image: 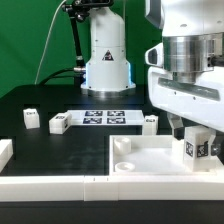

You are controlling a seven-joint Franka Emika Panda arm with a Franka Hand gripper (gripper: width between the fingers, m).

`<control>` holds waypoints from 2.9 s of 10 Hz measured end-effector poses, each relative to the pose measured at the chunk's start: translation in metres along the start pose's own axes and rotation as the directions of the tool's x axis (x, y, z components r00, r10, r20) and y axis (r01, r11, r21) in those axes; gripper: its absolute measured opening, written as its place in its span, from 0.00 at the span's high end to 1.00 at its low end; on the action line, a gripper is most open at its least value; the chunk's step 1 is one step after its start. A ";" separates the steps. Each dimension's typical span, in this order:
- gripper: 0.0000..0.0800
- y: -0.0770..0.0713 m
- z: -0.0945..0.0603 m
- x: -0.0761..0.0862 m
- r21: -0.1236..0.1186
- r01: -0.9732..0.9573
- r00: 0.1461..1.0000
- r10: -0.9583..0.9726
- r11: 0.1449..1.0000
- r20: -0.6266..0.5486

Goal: Assemble one leg

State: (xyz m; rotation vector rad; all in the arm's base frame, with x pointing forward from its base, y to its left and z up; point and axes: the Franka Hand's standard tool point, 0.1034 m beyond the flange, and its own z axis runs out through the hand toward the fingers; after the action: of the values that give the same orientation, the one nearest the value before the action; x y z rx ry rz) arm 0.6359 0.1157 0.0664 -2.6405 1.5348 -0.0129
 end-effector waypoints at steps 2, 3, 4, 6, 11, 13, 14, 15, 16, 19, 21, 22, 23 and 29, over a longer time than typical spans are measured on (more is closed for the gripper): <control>0.19 -0.002 0.000 -0.005 0.003 0.196 0.981 -0.196 0.981 -0.001; 0.19 -0.003 0.000 -0.006 0.002 0.328 0.945 -0.328 0.945 -0.002; 0.19 -0.004 0.000 -0.007 -0.001 0.431 0.902 -0.431 0.902 -0.004; 0.19 -0.007 -0.001 -0.012 -0.031 0.610 0.791 -0.611 0.791 -0.021; 0.19 -0.008 -0.004 -0.001 -0.069 0.932 0.358 -0.933 0.356 0.024; 0.19 -0.007 -0.004 0.000 -0.069 0.968 0.245 -0.969 0.243 0.033; 0.31 -0.007 -0.004 0.000 -0.070 0.961 0.269 -0.963 0.266 0.031; 0.31 -0.007 -0.004 0.000 -0.070 0.961 0.269 -0.963 0.266 0.031; 0.54 -0.007 -0.004 0.000 -0.070 0.961 0.269 -0.963 0.266 0.031; 0.64 -0.006 -0.004 0.000 -0.070 0.947 0.317 -0.948 0.315 0.029; 0.64 -0.007 -0.003 -0.002 -0.062 0.830 0.556 -0.831 0.554 0.011; 0.64 -0.007 -0.003 -0.003 -0.062 0.789 0.613 -0.790 0.611 0.007; 0.63 -0.007 -0.003 -0.002 -0.063 0.679 0.732 -0.681 0.731 -0.009; 0.61 0.007 -0.006 0.020 -0.072 0.228 0.965 -0.235 0.971 -0.113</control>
Offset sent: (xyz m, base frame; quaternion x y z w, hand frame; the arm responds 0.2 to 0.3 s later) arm 0.0013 0.0094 0.0039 -0.0145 0.0050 -0.2907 0.9567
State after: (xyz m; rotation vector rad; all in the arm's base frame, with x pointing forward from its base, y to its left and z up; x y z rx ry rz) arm 0.6393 0.0942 0.0706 -2.8995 1.2651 -0.1478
